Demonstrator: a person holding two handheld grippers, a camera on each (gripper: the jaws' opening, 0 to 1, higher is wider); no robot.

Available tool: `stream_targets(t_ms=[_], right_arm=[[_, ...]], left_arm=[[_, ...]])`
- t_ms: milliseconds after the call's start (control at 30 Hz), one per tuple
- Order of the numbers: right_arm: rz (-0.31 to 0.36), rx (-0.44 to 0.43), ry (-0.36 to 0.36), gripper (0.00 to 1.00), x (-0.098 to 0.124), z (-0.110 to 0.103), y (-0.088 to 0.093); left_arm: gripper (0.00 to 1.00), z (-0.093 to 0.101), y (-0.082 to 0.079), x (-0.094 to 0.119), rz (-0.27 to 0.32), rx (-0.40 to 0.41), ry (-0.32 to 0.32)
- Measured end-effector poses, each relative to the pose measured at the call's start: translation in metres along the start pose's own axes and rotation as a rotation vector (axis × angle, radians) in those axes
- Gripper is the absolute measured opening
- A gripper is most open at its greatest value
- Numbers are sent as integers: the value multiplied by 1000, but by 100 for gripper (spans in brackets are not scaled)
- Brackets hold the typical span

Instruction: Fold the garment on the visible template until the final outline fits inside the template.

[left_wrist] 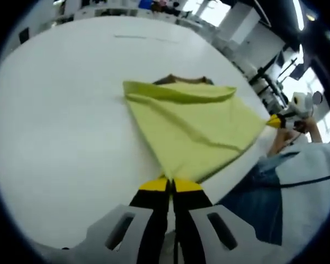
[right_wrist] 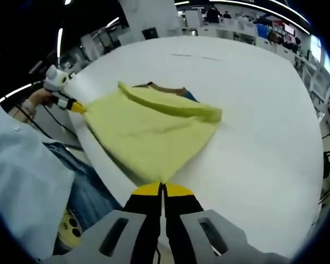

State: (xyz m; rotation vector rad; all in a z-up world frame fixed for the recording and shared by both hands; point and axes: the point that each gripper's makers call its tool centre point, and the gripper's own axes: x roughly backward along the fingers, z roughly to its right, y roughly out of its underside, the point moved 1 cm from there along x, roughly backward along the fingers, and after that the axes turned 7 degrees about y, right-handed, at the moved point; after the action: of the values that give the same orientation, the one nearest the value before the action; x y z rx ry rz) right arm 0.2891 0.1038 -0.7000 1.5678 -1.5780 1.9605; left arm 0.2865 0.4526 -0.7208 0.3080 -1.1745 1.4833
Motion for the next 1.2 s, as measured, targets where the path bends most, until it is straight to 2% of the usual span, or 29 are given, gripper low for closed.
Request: stream_targets(t_ms=[400, 867, 1200], right_arm=[[-51, -46, 2, 1, -9, 1, 28], [-100, -81, 6, 1, -24, 3, 49], [-128, -79, 3, 1, -30, 4, 54]], left_arm=[[0, -3, 23, -5, -68, 21, -6], [0, -7, 33, -15, -121, 31, -18], [0, -7, 36, -17, -148, 33, -12]])
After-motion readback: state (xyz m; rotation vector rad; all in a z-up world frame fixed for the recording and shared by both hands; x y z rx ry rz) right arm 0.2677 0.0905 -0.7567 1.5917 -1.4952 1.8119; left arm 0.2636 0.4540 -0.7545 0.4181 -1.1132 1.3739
